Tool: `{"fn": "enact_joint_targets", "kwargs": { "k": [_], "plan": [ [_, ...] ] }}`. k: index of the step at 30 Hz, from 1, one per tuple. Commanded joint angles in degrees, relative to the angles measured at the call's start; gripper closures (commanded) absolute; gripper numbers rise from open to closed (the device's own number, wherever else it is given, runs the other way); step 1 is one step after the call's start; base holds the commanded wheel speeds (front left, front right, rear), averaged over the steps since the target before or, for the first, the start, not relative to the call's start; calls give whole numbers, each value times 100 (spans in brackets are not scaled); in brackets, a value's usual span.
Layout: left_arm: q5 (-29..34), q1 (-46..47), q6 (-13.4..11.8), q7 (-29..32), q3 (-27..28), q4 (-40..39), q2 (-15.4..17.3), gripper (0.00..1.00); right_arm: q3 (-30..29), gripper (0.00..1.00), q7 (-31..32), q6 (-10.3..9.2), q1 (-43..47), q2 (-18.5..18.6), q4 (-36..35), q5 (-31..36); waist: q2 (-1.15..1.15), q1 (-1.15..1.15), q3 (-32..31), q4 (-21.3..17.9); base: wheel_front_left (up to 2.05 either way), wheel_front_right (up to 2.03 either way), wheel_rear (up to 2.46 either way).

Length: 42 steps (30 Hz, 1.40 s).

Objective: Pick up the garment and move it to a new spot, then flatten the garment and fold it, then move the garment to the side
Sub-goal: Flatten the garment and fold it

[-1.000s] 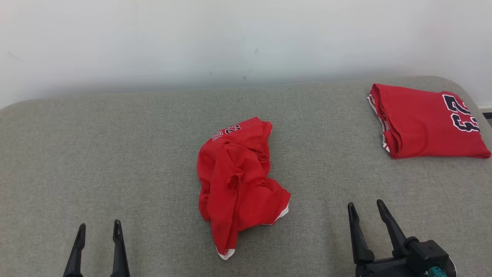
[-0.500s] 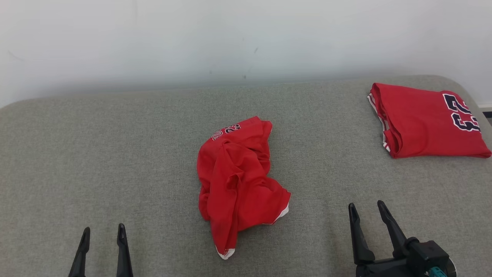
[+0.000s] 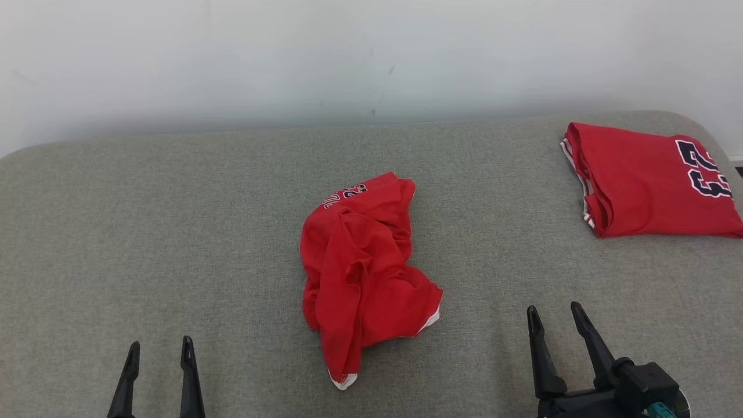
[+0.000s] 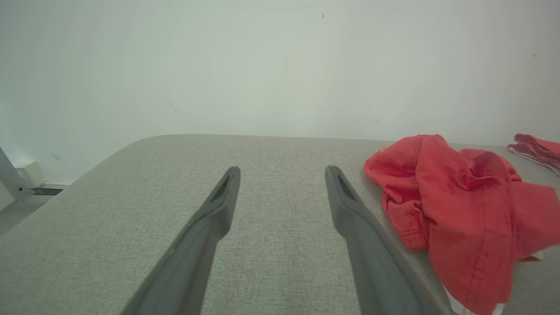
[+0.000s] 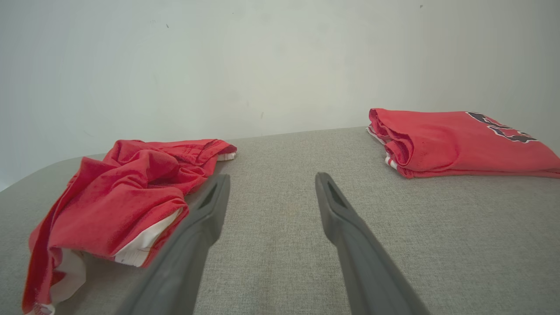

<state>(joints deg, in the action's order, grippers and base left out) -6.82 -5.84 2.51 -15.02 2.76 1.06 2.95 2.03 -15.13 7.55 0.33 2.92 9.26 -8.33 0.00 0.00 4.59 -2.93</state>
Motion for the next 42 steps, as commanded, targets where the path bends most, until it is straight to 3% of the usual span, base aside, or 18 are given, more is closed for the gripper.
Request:
{"fn": "enact_joint_targets", "kwargs": {
  "k": [1, 21, 30, 36, 42],
  "plan": [
    [-11, -15, -24, -11, 3, -19, -11, 0, -8, 0, -8, -15, 37, -8, -7, -44, 0, 0, 1, 4, 0, 0, 0],
    [-15, 50, -26, -11, -131, -127, -11, 0, 7, 0, -8, -15, 26, -9, 19, -50, 0, 0, -21, 3, 0, 0, 0],
    [14, 427, 250, -11, -1049, -133, -9, 0, 88, 0, -8, -15, -46, -9, 33, -84, 0, 0, 33, -58, 0, 0, 0],
    [54, 876, 385, -10, -1730, 326, -4, 0, 148, 0, -8, -15, -136, -8, 18, -122, 0, 0, 178, -213, 0, 0, 0],
    [120, 1330, 405, -11, -1932, 925, -5, 0, 157, 0, -8, -15, -235, -8, 13, -174, 0, 0, 360, -472, 0, 0, 0]
  ]
}}
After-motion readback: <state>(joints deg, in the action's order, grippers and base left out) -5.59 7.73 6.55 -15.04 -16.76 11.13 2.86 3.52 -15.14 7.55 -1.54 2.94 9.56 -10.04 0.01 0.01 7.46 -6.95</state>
